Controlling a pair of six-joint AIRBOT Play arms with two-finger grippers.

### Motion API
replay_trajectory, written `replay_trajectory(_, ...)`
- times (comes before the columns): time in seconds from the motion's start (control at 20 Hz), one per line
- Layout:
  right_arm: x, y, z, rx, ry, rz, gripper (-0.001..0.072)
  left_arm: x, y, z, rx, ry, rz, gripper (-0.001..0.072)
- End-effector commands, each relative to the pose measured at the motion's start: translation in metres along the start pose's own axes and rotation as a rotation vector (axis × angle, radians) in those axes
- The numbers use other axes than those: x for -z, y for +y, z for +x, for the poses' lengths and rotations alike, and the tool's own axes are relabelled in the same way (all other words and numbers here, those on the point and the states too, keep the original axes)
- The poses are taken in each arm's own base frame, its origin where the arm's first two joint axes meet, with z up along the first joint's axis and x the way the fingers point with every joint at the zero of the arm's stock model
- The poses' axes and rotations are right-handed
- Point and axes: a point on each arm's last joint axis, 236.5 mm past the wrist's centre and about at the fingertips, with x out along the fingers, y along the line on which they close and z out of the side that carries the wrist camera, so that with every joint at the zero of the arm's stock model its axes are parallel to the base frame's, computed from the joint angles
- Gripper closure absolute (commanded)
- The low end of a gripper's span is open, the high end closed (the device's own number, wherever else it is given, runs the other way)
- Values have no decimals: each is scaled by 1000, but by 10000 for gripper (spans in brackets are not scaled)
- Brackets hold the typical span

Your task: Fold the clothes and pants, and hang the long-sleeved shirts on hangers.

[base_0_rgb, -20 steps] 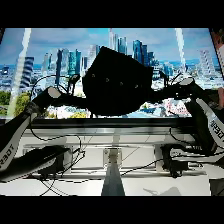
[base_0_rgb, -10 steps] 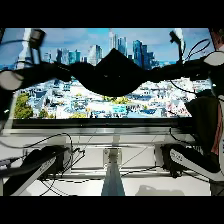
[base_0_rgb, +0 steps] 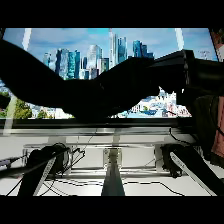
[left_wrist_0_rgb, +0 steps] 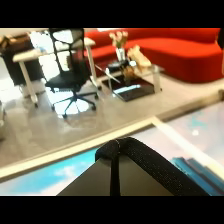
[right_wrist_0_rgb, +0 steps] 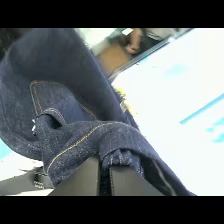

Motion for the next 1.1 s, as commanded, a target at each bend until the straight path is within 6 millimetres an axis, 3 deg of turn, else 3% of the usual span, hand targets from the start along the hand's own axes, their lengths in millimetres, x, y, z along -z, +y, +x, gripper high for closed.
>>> replay_trajectory(0.0,7,-1,19,-6,-69,228,684,12,11,2,-48,26,-44,695)
replay_trajectory(0.1,35,-50,46,96,-106,402,684,69,14,44,-28,178,-104,695)
replay_trajectory(0.2,63,-113,64,241,-164,521,684,143,17,90,-12,359,-155,694)
replay_trajectory(0.25,75,-141,69,304,-185,562,684,179,20,114,-11,438,-180,695)
replay_trajectory(0.4,105,-223,78,491,-207,609,684,261,25,171,-36,537,-330,694)
replay_trajectory(0.5,126,-275,72,601,-213,661,684,302,12,187,-23,607,-438,694)
replay_trajectory(0.65,155,-336,37,719,-192,762,684,325,-25,185,66,702,-453,694)
replay_trajectory(0.75,177,-351,10,751,-108,804,684,336,-62,166,175,816,-457,694)
replay_trajectory(0.9,246,-339,-34,787,247,802,684,366,-102,109,326,1098,-461,694)
replay_trajectory(1.05,314,-308,-75,805,618,814,685,401,-106,73,310,1296,-480,694)
